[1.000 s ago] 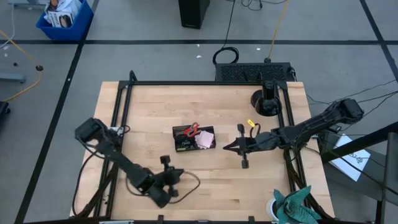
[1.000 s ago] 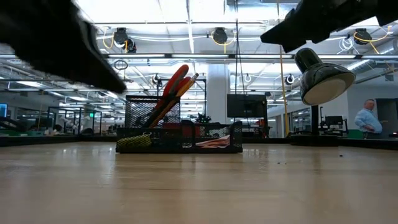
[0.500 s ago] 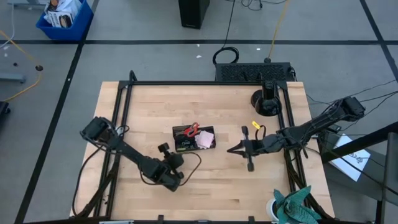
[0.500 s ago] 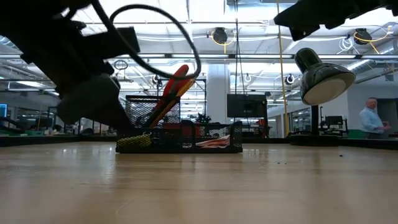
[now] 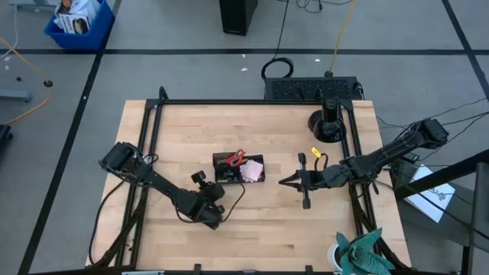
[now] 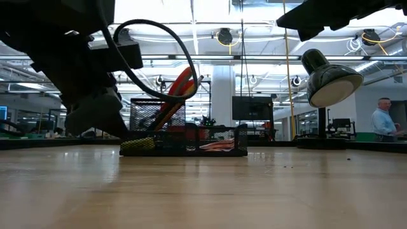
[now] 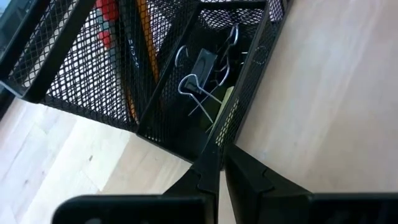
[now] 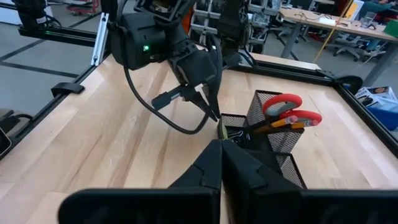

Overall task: Pick and place office supplies into organizer
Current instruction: Adjust the black desk organizer on the table, then return to Home Position

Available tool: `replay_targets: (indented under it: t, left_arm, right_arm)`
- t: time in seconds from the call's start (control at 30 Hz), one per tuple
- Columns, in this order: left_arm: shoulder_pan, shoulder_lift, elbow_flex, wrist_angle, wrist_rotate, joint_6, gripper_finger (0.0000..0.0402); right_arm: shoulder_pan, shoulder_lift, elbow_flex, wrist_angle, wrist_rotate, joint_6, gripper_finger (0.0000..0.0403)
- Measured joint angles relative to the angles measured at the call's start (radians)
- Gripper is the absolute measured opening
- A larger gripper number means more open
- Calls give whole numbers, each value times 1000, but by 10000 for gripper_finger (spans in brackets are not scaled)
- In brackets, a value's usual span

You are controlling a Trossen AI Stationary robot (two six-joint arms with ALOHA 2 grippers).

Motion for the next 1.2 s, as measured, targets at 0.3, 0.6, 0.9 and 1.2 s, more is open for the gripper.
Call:
replay_targets:
  t: [0.3, 0.6, 0.9, 1.2]
  left_arm:
    - [26, 0, 0, 7, 1, 70, 31]
    - [-102, -3, 51, 22, 52, 370, 31]
    - [-150, -192, 108, 240, 37, 860, 31]
    - [-37, -387, -8, 692, 522, 1213, 31]
  right_arm:
    - [0, 1, 0, 0, -2, 3, 0]
    - [0, 1, 1, 6, -3, 25, 0]
    - [-61, -5, 1, 77, -53, -128, 0]
    - [-173, -34, -149, 325, -300, -55, 0]
